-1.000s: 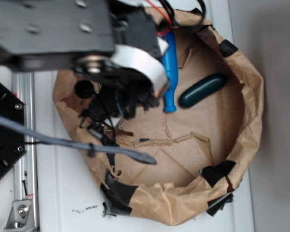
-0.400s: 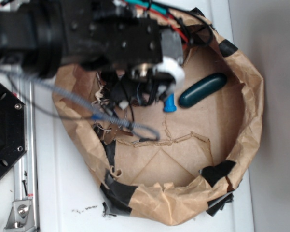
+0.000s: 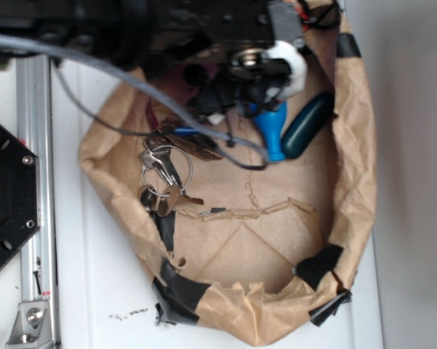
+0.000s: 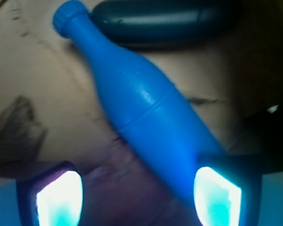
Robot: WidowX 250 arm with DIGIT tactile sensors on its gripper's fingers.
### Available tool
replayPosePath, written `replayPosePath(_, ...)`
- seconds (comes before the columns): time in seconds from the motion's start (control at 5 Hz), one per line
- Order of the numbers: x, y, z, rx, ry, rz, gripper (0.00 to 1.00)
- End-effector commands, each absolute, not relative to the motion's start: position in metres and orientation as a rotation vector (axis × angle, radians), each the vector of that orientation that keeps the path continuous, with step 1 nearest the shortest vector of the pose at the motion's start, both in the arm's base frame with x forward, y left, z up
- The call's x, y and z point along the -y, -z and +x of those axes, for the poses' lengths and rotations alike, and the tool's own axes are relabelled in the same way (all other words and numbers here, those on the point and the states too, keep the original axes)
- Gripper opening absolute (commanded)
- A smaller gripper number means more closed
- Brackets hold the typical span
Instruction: Grab the blue bottle.
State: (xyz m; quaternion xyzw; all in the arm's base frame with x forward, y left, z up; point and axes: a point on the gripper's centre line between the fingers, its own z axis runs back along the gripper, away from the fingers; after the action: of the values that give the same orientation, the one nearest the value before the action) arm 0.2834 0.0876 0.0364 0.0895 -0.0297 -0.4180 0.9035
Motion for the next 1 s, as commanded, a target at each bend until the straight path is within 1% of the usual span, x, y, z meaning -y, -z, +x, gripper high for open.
replayPosePath(0.0,-0.067,-0.035,0.273,-0.029,0.853,0.19,0.0)
replayPosePath(0.2,-0.117,-0.02,0.322,-0.016,0.812,0.144,0.0)
replayPosePath(0.4,-0.067,-0.067,0.271,-0.029,0.795,0.09,0.0)
replayPosePath(0.6,-0.015,-0.109,0.263,0.063,0.771,0.193,0.0)
replayPosePath(0.8,0.0,-0.15,0.259,-0.051,0.717,0.296,0.0)
